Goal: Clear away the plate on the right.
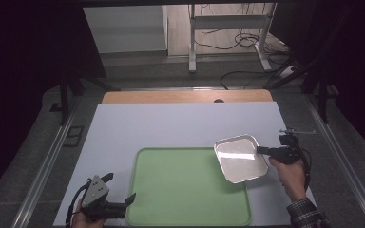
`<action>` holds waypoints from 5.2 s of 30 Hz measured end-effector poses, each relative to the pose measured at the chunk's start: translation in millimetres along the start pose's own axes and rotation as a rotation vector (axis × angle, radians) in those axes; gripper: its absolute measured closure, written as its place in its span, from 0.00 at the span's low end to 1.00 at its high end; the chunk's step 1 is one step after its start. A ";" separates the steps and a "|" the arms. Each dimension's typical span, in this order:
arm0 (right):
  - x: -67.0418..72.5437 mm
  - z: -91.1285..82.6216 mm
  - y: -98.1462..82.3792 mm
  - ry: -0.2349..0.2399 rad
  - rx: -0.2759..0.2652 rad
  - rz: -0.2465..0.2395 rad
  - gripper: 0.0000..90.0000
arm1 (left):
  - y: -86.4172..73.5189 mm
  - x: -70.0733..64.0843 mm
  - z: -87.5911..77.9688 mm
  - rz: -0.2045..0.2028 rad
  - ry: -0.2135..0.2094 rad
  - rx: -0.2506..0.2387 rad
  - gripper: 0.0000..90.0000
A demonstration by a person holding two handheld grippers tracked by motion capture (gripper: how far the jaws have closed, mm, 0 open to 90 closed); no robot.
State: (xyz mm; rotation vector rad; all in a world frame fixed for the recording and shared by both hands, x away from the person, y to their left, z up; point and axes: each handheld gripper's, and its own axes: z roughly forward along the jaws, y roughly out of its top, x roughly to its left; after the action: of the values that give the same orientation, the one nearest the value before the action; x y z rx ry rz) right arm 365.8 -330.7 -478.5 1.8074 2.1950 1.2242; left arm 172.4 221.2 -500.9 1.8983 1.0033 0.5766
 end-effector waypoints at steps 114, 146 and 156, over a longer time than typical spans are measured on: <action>164.0 46.4 -70.6 0.164 0.135 -0.647 0.99 | 0.3 0.5 0.6 0.011 -0.018 0.004 0.00; 175.3 67.9 -101.0 0.165 0.274 -0.719 0.99 | 0.8 -0.1 1.5 0.017 -0.018 0.009 0.00; 174.8 68.9 -97.2 0.178 0.259 -0.704 0.99 | 1.0 -0.7 1.8 0.024 -0.016 0.013 0.00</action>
State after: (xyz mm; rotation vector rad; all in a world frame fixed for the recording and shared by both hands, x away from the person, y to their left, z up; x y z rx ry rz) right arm 265.6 -146.6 -507.9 0.8242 2.8177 0.9907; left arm 173.7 219.4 -501.0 1.9254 0.9773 0.5692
